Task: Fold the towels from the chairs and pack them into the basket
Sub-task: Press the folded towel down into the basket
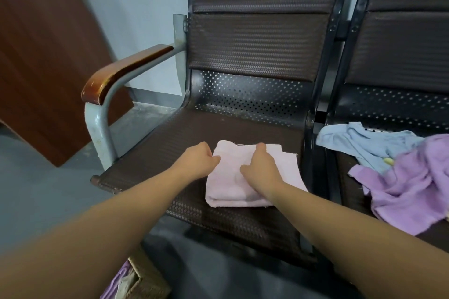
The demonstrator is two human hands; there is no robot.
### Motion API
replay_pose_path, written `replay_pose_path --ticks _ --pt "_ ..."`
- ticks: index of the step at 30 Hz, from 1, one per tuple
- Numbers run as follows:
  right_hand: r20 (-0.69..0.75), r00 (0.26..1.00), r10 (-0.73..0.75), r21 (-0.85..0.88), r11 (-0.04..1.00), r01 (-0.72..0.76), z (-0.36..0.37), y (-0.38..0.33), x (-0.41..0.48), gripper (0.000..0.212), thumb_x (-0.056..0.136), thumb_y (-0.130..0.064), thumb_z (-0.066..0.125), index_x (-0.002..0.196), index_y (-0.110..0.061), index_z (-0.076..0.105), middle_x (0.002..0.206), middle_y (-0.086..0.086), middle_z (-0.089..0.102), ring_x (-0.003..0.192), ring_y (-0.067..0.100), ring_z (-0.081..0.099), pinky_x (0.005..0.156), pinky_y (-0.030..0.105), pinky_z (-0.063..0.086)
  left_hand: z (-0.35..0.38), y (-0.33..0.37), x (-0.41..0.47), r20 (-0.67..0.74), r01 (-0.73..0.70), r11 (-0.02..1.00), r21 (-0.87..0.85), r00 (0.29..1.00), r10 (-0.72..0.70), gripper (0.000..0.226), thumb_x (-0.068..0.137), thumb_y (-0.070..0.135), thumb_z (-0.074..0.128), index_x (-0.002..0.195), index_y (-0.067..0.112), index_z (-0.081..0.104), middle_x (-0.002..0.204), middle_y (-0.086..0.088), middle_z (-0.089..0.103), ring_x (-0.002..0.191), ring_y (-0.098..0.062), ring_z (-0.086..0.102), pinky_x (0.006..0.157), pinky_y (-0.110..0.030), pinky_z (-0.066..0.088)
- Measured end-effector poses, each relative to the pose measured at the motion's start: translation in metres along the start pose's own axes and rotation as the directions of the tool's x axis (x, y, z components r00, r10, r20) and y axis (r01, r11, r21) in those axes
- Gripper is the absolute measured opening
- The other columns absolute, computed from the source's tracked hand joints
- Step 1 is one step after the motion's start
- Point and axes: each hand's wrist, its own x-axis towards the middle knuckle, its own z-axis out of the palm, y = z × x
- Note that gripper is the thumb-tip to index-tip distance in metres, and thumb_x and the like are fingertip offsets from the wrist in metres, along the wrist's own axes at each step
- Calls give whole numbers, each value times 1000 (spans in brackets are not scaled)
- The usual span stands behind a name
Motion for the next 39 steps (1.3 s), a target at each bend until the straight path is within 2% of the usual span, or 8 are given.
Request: replay_pose_path --ticks 5,14,24,28,31,34,36,39 --pt "146 975 -167 -69 982 178 -3 18 -4 61 92 -4 49 150 -18 39 148 2 48 134 20 45 101 21 31 17 -8 11 137 139 974 -181 984 -114 35 92 40 57 78 8 57 78 -7 64 77 -25 67 71 -39 62" --pt "61 980 -190 141 973 180 -3 17 -2 54 92 -13 62 145 -22 50 142 -4 55 128 15 52 110 33 41 25 -9 11 187 309 841 -444 950 -250 16 86 22 58 88 6 59 81 -8 58 67 -21 53 50 -26 40" --pt "175 915 -363 -416 815 403 10 13 -9 56 98 -38 46 152 -26 37 165 3 21 148 23 26 120 37 23 22 -6 5 184 316 863 -395 947 -263 12 89 22 59 90 10 59 88 -7 64 77 -22 61 52 -27 48" --pt "311 929 -202 -539 767 347 16 23 -14 64 102 -53 28 158 -24 22 167 3 11 153 21 10 124 43 7 15 -12 10 152 297 841 -451 955 -256 11 87 16 61 90 6 60 86 -10 63 73 -23 59 51 -27 47" --pt "335 931 -143 -428 857 286 27 14 -18 64 104 -52 23 160 -21 14 168 4 3 155 21 1 124 43 -2 7 -9 9 62 210 884 -417 977 -202 10 86 15 58 81 6 58 72 -9 58 62 -24 53 50 -27 42" --pt "372 928 -8 81 996 -24 32 -9 -21 48 104 -38 39 148 -20 43 156 8 42 143 24 38 119 40 27 -5 -1 7 -68 133 899 -418 982 -177 16 84 22 62 79 8 57 77 -7 57 69 -24 54 54 -29 37" --pt "513 855 72 529 758 -381 28 -15 -20 39 92 -30 61 128 -15 63 130 9 66 118 22 65 102 38 50 -14 10 3 -140 84 887 -455 976 -164 20 83 25 64 88 6 65 85 -9 61 79 -25 58 61 -29 40" --pt "398 911 105 748 538 -388 15 -10 -8 48 90 -49 61 110 -6 70 113 15 72 99 24 68 99 41 52 -15 29 -7 -112 -3 886 -463 992 -55 16 85 26 67 89 11 68 90 -9 68 82 -23 65 66 -29 48"
